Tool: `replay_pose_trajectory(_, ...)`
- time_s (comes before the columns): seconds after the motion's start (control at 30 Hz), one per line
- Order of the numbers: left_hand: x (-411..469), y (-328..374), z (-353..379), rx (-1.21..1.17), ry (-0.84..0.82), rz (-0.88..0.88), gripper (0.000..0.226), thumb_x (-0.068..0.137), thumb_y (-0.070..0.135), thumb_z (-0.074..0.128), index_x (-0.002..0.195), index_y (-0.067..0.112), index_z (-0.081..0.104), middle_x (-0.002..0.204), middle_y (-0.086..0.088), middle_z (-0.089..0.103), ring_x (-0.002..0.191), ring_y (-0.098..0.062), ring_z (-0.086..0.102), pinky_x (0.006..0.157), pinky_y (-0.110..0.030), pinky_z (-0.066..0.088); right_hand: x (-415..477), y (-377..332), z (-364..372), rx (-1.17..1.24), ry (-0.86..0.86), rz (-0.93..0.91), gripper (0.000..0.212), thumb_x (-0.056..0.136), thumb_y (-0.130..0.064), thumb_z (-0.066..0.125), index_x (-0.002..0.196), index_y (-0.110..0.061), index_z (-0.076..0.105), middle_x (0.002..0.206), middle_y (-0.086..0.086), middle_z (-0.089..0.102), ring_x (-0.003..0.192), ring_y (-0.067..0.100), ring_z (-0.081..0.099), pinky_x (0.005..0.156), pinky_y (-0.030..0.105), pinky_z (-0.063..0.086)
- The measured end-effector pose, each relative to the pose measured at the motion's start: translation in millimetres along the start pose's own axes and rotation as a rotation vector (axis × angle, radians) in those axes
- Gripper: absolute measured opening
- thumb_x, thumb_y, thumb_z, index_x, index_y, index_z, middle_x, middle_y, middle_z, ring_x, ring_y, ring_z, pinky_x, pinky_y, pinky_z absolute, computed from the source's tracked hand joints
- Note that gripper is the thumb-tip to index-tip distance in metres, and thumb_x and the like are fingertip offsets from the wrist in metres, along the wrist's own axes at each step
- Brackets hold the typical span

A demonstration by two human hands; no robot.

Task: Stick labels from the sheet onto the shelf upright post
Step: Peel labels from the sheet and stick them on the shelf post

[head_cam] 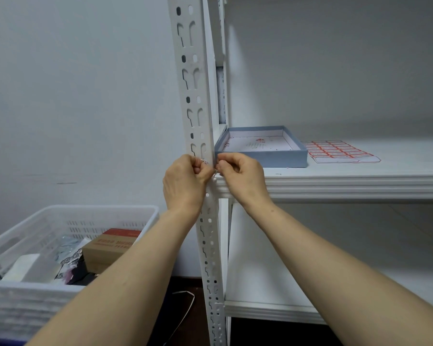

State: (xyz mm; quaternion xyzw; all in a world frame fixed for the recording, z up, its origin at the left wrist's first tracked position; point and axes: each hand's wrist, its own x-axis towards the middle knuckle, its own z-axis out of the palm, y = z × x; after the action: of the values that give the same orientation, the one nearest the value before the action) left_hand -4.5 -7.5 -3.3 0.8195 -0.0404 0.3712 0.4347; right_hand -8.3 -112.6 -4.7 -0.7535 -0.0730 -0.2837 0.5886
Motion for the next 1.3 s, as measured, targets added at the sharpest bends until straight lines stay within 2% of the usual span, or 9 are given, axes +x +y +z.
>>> replay_pose_trajectory(0.13,0.8,-2.3,0.0,-0.035,0.015,-0.025,0.006,0.080,0.018,0.063,0.076,0.016,0.058,0.063,0.013,0.052,0.069,-0.015,0.053,0.054,-0.015,0.031,0.6,0.2,0.4,0.012,0.003,0.010,0.023,0.090,-0.008,0.055,0.109,-0.007,0.067,0.102,0.005,0.070,0.098,0.019,0.065,0.095,0.039,0.050)
replay_pose_trajectory(0.33,0.9,-16.9,-11.8,-0.181,-0.033,-0.033,0.013,0.081,0.011,0.064,0.071,0.019,0.061,0.066,0.010,0.059,0.065,-0.014,0.055,0.067,-0.029,0.046,-0.3,0.2,1.3,0.033,0.022,-0.002,0.022,0.090,-0.009,0.054,0.108,-0.009,0.067,0.101,0.004,0.070,0.097,0.018,0.066,0.093,0.039,0.051)
replay_pose_trajectory(0.47,-0.4,-3.5,-20.7,-0.478,-0.205,-0.189,0.016,0.087,0.013,0.065,0.071,0.015,0.066,0.054,0.002,0.053,0.045,-0.009,0.044,0.046,-0.021,0.038,-6.6,-7.0,-1.1,0.167,0.072,-0.048,0.019,0.090,-0.003,0.053,0.094,-0.014,0.068,0.082,-0.002,0.068,0.076,0.009,0.067,0.077,0.027,0.056)
replay_pose_trajectory(0.57,0.0,8.1,-25.4,-0.608,-0.340,-0.243,0.025,0.089,0.012,0.062,0.064,0.012,0.065,0.046,0.002,0.043,0.041,-0.010,0.033,0.039,-0.016,0.027,-6.7,-17.2,-11.7,0.285,-0.045,-0.024,0.023,0.089,0.004,0.049,0.086,-0.010,0.067,0.073,0.002,0.066,0.060,0.007,0.063,0.062,0.020,0.054)
replay_pose_trajectory(0.73,-2.2,26.5,-18.3,-0.665,-0.417,-0.254,0.023,0.087,0.008,0.060,0.064,0.007,0.065,0.049,-0.003,0.042,0.042,-0.012,0.031,0.038,-0.018,0.025,-1.2,-23.4,-36.7,0.366,-0.153,0.033,0.029,0.088,0.009,0.045,0.083,-0.008,0.068,0.072,0.010,0.066,0.061,0.013,0.062,0.065,0.023,0.055)
replay_pose_trajectory(0.9,0.7,60.3,5.2,-0.646,-0.453,-0.246,0.026,0.090,0.005,0.041,0.065,0.008,0.048,0.054,-0.006,0.037,0.045,-0.015,0.031,0.038,-0.016,0.022,10.0,-25.9,-62.6,0.348,-0.135,0.027,0.030,0.088,0.008,0.044,0.080,-0.007,0.069,0.071,0.010,0.066,0.059,0.012,0.060,0.060,0.021,0.054)
replay_pose_trajectory(1.03,8.9,89.8,30.8,-0.626,-0.448,-0.275,0.035,0.093,0.008,0.034,0.059,0.010,0.043,0.055,-0.007,0.038,0.044,-0.015,0.032,0.038,-0.013,0.021,27.7,-29.2,-85.5,0.323,-0.084,0.057,0.026,0.089,0.009,0.042,0.087,0.002,0.066,0.070,0.012,0.061,0.050,0.007,0.057,0.053,0.017,0.051)
replay_pose_trajectory(1.13,19.9,101.4,48.6,-0.624,-0.458,-0.347,0.037,0.094,0.010,0.034,0.062,0.008,0.051,0.055,-0.006,0.046,0.044,-0.016,0.037,0.044,-0.020,0.030,44.4,-28.9,-96.6,0.289,-0.051,0.118,0.025,0.090,0.010,0.039,0.098,0.010,0.062,0.069,0.013,0.059,0.045,0.007,0.056,0.052,0.017,0.051)
replay_pose_trajectory(1.3,36.7,116.8,68.3,-0.682,-0.486,-0.477,0.036,0.094,0.017,0.038,0.064,0.002,0.052,0.060,-0.009,0.056,0.045,-0.017,0.040,0.041,-0.019,0.034,71.4,-21.1,-115.3,0.142,0.019,0.176,0.026,0.088,0.009,0.036,0.093,-0.001,0.059,0.086,0.021,0.062,0.064,0.020,0.060,0.059,0.018,0.053)
